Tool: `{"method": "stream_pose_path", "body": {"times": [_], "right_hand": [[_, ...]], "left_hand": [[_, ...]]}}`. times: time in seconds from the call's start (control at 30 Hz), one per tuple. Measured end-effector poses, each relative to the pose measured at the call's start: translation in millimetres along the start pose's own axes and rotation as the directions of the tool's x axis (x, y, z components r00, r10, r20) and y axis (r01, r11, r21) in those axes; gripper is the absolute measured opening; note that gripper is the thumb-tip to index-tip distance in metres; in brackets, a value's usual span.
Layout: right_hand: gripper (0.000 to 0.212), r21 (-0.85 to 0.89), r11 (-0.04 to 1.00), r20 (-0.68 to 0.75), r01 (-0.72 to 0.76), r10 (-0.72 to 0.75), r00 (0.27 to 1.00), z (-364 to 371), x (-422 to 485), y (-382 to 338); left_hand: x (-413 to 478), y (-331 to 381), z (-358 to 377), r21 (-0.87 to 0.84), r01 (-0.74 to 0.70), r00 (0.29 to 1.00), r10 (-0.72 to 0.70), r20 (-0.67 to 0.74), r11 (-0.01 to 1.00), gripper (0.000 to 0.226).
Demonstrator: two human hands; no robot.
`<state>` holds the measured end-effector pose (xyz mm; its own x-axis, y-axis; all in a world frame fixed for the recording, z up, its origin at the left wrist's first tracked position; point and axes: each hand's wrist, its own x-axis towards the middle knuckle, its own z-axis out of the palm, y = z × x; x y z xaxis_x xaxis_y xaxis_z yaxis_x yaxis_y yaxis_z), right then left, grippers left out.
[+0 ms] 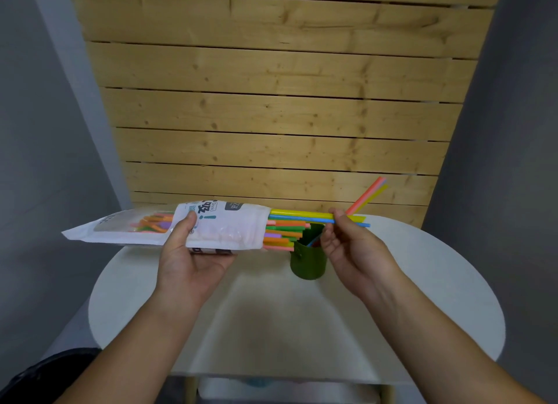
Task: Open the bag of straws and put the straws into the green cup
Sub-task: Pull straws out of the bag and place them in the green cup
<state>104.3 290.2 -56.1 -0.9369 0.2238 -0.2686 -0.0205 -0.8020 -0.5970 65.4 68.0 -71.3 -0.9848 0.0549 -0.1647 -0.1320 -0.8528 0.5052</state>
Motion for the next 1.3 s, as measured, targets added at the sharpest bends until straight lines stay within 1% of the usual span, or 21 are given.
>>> {"method": "stream_pose_path", "body": {"times": [0.13,0.23,0.5,0.63,0.77,0.93,1.03,1.1,1.17,1.23,1.3], "right_hand": [[0.013,-0.110,0.993,-0.043,0.045,-0.050,0.998,-6,1,-14],[0.011,-0.177,0.979,-0.056,0.098,-0.109,0.992,-13,0,-33],[0.006,-0.346,0.901,-0.078,0.260,-0.304,0.950,-33,1,-82],[0.007,-0.472,0.816,-0.051,0.334,-0.403,0.914,-41,2,-96],[0.009,-0.595,0.708,0.011,0.382,-0.468,0.884,-43,-2,-107],[0.009,-0.740,0.522,0.148,0.426,-0.490,0.859,-35,-5,-110],[0.014,-0.789,0.457,0.182,0.410,-0.464,0.867,-28,0,-96],[0.016,-0.814,0.442,0.158,0.375,-0.454,0.877,-24,8,-84],[0.011,-0.823,0.449,0.130,0.348,-0.447,0.885,-20,16,-72],[0.006,-0.818,0.483,0.087,0.313,-0.434,0.896,-18,23,-62],[0.010,-0.795,0.544,0.017,0.269,-0.423,0.906,-18,29,-54]], "left_hand": [[2,-1,-2,-0.008,0.007,1.000,-0.007,-0.013,1.000,0.018],[5,0,-3,-0.017,0.010,0.999,-0.011,-0.031,1.000,0.021],[12,-2,-6,-0.038,0.002,0.998,-0.005,-0.061,0.999,0.024],[11,-6,-4,-0.029,0.012,0.998,-0.014,-0.059,1.000,0.019],[11,-12,-4,0.002,0.024,0.999,-0.024,-0.045,1.000,0.021],[10,-17,-5,0.043,0.034,0.999,-0.033,-0.026,0.999,0.019],[11,-16,-5,0.055,0.034,0.999,-0.032,-0.033,0.998,0.020],[11,-15,-6,0.062,0.030,0.999,-0.028,-0.033,0.998,0.019],[11,-13,-7,0.064,0.027,0.999,-0.025,-0.033,0.998,0.020],[11,-10,-8,0.063,0.025,0.999,-0.022,-0.033,0.998,0.022],[12,-7,-10,0.064,0.021,0.999,-0.019,-0.038,0.998,0.022]]}}
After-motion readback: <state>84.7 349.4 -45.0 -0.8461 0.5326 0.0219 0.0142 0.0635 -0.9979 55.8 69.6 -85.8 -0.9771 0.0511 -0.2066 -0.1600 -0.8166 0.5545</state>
